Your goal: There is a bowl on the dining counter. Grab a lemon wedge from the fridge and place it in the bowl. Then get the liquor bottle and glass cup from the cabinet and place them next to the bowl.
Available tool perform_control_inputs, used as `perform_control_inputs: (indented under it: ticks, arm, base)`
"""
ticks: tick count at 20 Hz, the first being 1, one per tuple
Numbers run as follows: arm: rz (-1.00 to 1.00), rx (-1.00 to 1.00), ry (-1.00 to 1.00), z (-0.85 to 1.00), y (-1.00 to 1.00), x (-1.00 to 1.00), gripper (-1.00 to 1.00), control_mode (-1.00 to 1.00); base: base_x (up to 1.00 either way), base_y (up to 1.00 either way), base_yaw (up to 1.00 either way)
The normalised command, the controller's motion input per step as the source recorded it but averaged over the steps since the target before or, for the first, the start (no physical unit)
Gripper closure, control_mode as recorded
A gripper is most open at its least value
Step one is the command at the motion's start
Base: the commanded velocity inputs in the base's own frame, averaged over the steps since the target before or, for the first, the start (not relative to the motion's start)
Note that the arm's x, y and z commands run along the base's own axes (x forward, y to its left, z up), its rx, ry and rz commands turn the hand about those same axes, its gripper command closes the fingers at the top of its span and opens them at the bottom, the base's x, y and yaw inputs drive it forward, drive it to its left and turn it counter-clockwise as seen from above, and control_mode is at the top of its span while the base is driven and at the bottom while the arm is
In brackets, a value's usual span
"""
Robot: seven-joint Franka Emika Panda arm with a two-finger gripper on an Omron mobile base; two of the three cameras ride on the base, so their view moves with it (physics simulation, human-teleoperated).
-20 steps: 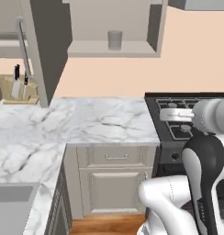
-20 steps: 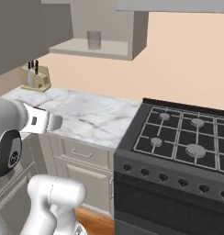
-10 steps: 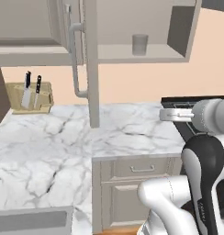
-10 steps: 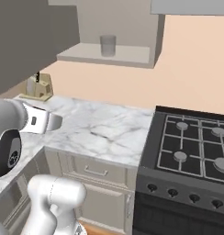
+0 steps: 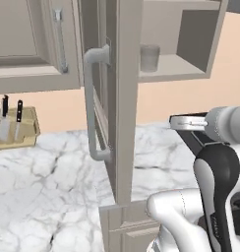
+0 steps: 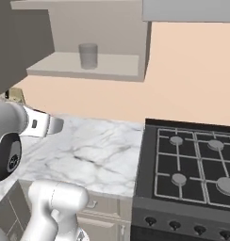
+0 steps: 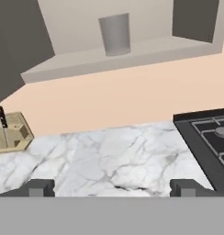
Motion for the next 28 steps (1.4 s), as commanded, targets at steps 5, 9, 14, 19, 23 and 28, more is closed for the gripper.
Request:
perform_control_inputs:
  ticks: [5,9,14,19,23,28]
  arm:
    - [0.0,0.0,0.0,0.0,0.0,0.0,-1.0,1.0]
    - [0.0,0.0,0.0,0.0,0.0,0.0,-1.0,1.0]
    - [0.0,-0.01,0.0,0.0,0.0,0.09,-1.0,-1.0]
    - [0.19,-0.04,-0.23,0.13,-0.01,0.25,-1.0,-1.0]
    - [0.38,-0.14,-0.42,0.4,0.0,0.0,-1.0,-1.0]
    - [0.36,-0.25,-0.4,0.55,-0.03,-0.05,-1.0,-1.0]
  base:
    - [0.81,0.15,-0.26]
    - [0.98,0.27,-0.14]
    - [0.23,0.07,-0.03]
    - [0.0,0.0,0.0]
    - [0.0,0.0,0.0]
    - [0.0,0.0,0.0]
